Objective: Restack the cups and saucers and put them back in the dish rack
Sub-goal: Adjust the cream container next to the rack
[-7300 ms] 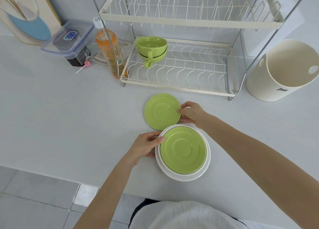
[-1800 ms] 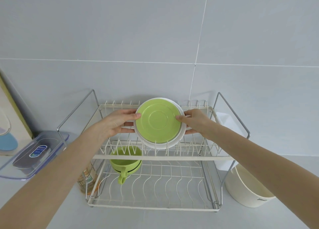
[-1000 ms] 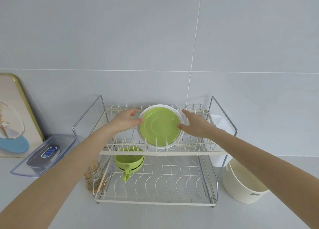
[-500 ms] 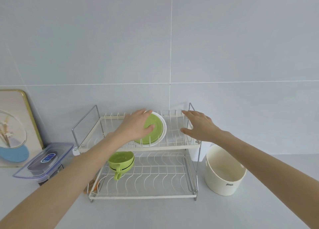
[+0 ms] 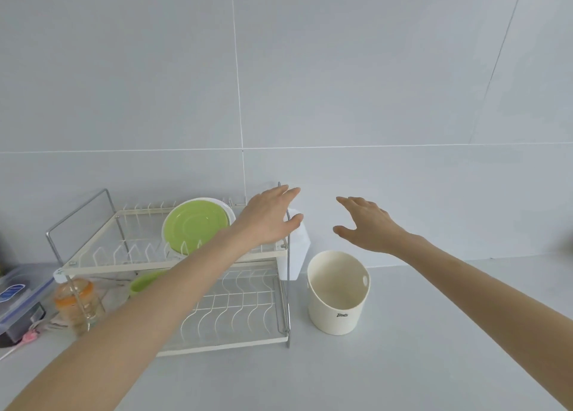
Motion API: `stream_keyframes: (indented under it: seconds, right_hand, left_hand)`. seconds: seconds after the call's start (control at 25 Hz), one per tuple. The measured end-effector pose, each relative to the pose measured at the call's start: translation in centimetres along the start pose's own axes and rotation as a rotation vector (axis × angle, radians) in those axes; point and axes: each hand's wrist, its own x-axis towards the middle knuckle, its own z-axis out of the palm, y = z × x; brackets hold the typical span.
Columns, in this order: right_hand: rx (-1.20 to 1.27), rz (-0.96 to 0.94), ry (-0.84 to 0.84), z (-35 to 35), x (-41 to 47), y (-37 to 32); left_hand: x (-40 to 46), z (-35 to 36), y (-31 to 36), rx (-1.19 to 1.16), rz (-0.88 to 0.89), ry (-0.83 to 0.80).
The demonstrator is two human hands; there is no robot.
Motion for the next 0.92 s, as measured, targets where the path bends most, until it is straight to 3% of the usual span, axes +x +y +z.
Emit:
stream_keyframes:
  seconds: [0.52,0.92]
  right_hand:
    - [0.032,0.082,-0.144,4.1,-1.2,9.4]
    - [0.250,0.254,-0.299,11.6,2.7,13.7]
  left_hand:
    - [1.4,9.8,6.1,-0.115,-0.046,-0.171]
    - [3.3,19.2,4.0,-0.187,-0.383,-0.405]
